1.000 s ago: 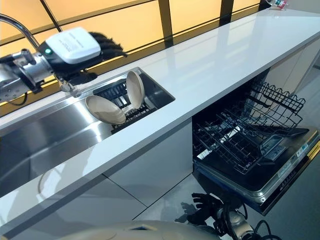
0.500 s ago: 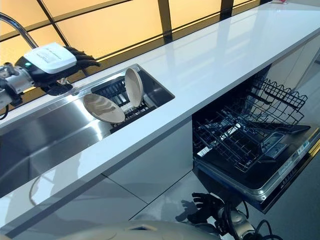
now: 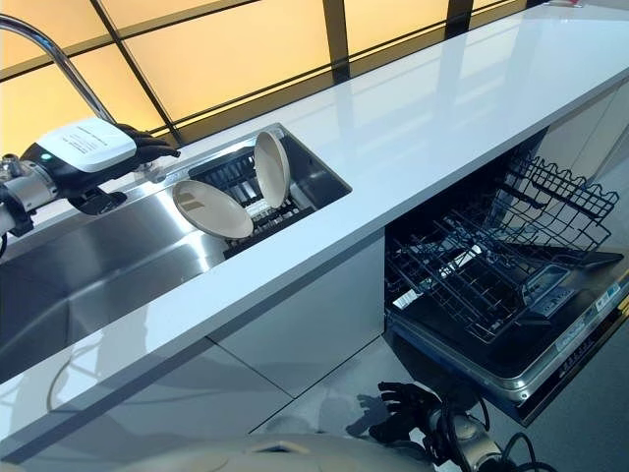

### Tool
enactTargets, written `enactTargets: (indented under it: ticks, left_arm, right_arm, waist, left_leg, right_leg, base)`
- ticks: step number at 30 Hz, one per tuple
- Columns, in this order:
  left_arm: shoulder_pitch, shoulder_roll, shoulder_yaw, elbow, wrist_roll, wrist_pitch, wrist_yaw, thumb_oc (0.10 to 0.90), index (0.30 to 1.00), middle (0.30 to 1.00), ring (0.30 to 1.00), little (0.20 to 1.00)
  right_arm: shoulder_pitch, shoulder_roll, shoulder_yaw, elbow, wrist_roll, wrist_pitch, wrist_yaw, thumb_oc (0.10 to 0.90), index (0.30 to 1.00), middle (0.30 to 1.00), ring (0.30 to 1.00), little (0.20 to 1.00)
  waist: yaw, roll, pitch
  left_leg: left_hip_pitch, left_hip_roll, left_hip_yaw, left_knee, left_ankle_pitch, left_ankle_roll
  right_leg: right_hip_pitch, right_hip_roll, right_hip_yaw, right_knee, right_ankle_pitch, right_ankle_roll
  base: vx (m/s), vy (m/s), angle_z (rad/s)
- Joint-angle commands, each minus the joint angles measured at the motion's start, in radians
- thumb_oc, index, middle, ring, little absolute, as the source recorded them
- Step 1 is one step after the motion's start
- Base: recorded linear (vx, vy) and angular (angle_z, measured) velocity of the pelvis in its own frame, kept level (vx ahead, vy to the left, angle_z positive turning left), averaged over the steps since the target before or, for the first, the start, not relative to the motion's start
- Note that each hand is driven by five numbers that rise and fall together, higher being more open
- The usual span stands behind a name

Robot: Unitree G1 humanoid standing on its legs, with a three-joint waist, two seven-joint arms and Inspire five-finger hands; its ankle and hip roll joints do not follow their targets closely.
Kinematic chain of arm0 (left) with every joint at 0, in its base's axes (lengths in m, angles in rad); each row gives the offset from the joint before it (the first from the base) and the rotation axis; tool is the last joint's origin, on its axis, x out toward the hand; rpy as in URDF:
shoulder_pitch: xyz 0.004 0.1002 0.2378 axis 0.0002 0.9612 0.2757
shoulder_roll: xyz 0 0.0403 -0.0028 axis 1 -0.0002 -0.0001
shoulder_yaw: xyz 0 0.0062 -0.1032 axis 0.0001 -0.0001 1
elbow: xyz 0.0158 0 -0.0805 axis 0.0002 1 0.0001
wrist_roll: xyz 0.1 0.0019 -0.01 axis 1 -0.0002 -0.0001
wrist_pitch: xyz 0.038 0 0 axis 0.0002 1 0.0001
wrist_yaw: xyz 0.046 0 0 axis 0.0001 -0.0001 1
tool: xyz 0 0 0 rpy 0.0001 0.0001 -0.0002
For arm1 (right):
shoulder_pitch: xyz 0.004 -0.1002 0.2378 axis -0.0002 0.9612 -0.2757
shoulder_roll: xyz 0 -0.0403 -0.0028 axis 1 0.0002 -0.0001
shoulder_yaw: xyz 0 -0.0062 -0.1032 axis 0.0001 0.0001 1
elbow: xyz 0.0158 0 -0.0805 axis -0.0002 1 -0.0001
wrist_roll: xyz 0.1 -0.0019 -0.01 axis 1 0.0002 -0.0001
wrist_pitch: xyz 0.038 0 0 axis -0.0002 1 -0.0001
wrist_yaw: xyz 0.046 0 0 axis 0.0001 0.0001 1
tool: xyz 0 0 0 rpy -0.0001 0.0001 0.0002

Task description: Pick up plates and place into dishwasher.

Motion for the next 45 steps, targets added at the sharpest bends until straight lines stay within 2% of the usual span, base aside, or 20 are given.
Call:
enactTargets:
  ticks: [1,20,30,37,45]
  left_arm:
    - [-0.07,0.105,0.212,0.08,-0.082,0.035,0.062,0.8,0.9,0.9,0.9,0.9]
    - [0.042,0.033,0.29,0.078,-0.077,-0.014,0.092,0.8,0.9,0.9,0.9,0.9]
    - [0.065,0.0,0.299,0.039,-0.08,-0.005,0.091,0.8,0.9,0.9,0.9,0.9]
    - [0.096,-0.041,0.319,0.0,-0.028,-0.003,0.176,0.8,0.9,0.9,0.9,0.9]
    - [0.122,-0.068,0.312,0.006,0.017,0.01,0.195,0.8,0.9,0.9,0.9,0.9]
  right_arm:
    - [-0.016,0.017,0.011,-0.038,0.003,-0.05,0.02,0.8,0.9,0.9,0.9,0.9]
    - [-0.013,0.019,-0.001,-0.024,-0.018,-0.057,0.021,0.8,0.9,0.9,0.9,0.9]
    - [-0.013,0.018,-0.003,-0.027,-0.022,-0.052,0.017,0.8,0.9,0.9,0.9,0.9]
    - [-0.009,0.014,-0.008,-0.029,-0.031,-0.045,0.018,0.8,0.9,0.9,0.9,0.9]
    - [0.004,0.001,-0.025,-0.04,-0.037,-0.038,0.019,0.8,0.9,0.9,0.9,0.9]
  waist:
    - [-0.021,-0.017,-0.022]
    - [-0.03,-0.026,-0.019]
    - [-0.035,-0.031,-0.017]
    - [-0.044,-0.04,-0.014]
    - [-0.057,-0.047,-0.008]
  left_leg:
    - [-0.002,-0.039,-0.007,0.006,-0.041,0.019]
    - [0.001,-0.037,0.002,0.006,-0.044,0.02]
    - [0.002,-0.037,0.006,0.006,-0.046,0.021]
    - [0.005,-0.035,0.013,0.006,-0.048,0.02]
    - [0.011,-0.032,0.026,0.006,-0.051,0.021]
  right_leg:
    - [0.041,-0.034,-0.023,0.008,-0.004,0.075]
    - [0.037,-0.032,-0.011,0.008,-0.003,0.076]
    - [0.036,-0.032,-0.005,0.008,-0.003,0.075]
    - [0.035,-0.03,0.004,0.008,-0.001,0.075]
    - [0.035,-0.029,0.013,0.008,0.002,0.077]
  base:
    - [0.0,0.0,0.0]
    - [0.0,0.0,0.0]
    - [0.0,0.0,0.0]
    - [0.0,0.017,-0.02]
    - [0.02,0.034,-0.04]
